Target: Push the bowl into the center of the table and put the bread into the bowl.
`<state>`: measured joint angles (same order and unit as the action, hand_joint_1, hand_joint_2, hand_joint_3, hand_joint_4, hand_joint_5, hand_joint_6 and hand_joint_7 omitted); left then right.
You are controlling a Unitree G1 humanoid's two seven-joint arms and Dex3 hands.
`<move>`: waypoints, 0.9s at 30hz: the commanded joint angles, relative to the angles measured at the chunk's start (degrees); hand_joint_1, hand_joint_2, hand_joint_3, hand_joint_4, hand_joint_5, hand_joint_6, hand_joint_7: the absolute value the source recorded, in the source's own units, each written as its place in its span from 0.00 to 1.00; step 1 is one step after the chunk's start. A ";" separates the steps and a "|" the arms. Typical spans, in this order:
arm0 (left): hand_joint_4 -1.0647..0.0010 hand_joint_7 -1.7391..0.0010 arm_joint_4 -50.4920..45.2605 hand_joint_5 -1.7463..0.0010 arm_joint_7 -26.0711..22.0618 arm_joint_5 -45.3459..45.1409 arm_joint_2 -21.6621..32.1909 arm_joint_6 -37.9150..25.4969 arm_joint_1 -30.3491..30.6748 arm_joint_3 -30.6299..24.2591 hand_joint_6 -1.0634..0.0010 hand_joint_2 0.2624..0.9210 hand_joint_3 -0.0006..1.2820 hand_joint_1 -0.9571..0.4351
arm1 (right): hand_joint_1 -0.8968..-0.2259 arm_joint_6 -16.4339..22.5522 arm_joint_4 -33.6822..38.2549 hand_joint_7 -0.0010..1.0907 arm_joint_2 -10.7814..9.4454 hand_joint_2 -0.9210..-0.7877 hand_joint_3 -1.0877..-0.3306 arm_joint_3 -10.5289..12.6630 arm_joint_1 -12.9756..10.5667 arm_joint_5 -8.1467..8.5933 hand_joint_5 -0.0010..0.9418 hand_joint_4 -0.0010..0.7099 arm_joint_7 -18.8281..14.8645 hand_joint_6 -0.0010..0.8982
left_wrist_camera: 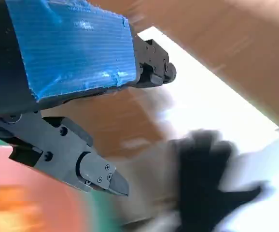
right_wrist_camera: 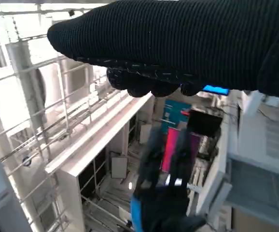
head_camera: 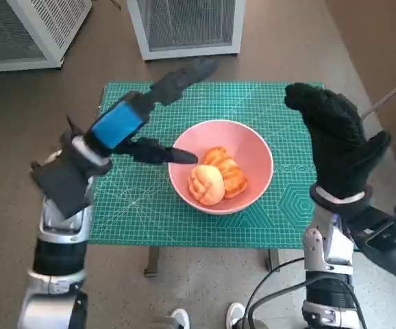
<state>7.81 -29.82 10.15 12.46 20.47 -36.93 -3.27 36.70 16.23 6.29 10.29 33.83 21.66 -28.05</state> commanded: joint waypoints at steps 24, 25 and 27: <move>1.00 0.60 -2.98 0.73 9.36 0.51 -6.48 5.95 3.03 -0.15 1.00 0.96 0.21 0.32 | 0.69 -5.13 -5.31 0.53 4.36 0.00 0.84 -0.70 2.05 -5.27 0.00 0.44 6.45 0.14; 1.00 0.60 -2.84 0.73 9.56 0.23 -6.32 6.14 2.94 -0.22 1.00 0.96 0.21 0.32 | 0.69 -5.38 -5.70 0.53 4.34 0.00 0.84 -0.77 1.91 -5.34 0.00 0.44 6.62 0.14; 1.00 0.60 -2.61 0.73 9.80 -0.17 -6.04 6.41 2.76 -0.27 1.00 0.97 0.21 0.32 | 0.68 -5.80 -6.37 0.53 4.31 0.00 0.84 -0.89 1.69 -5.50 0.00 0.44 6.93 0.14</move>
<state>5.38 -20.80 10.20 6.13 25.71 -33.98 -3.12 32.16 10.75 10.28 9.82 36.71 17.37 -21.93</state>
